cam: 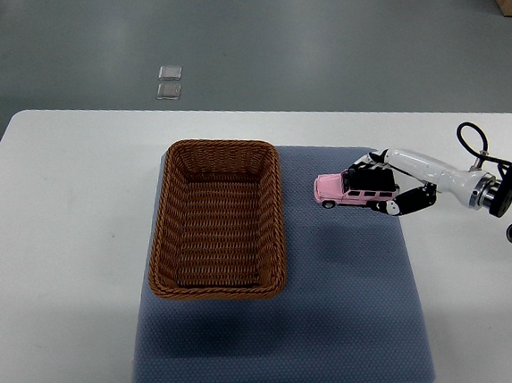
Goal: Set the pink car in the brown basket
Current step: 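Carry the pink car with the right hand over the wicker basket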
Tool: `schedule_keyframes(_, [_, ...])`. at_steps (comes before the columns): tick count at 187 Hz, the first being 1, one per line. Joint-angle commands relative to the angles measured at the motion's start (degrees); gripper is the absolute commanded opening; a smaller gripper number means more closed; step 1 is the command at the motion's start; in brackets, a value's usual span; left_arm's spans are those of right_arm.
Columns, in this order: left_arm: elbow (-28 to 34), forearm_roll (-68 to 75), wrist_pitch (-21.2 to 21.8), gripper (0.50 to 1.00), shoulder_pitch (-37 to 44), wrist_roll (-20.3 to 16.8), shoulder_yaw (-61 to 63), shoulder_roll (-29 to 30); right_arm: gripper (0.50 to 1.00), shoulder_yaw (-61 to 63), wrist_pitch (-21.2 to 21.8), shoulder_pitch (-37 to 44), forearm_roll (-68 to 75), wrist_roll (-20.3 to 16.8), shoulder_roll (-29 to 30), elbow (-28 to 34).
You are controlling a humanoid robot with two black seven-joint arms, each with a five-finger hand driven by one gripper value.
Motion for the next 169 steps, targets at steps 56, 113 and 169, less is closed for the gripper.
schedule_keyframes(56, [0.00, 0.00, 0.00, 1.000, -0.01, 0.00, 0.00, 0.00, 0.500, 0.20, -0.01, 8.95, 1.05, -0.53, 5.57, -0.86])
schedule_keyframes(113, [0.00, 0.00, 0.00, 1.000, -0.01, 0.00, 0.00, 0.00, 0.500, -1.03, -0.36, 12.90, 0.96, -4.22, 17.26, -5.25])
schedule_keyframes(169, [0.00, 0.00, 0.00, 1.000, -0.01, 0.00, 0.00, 0.00, 0.500, -5.34, -0.62, 12.55, 0.79, -6.15, 24.12, -8.15])
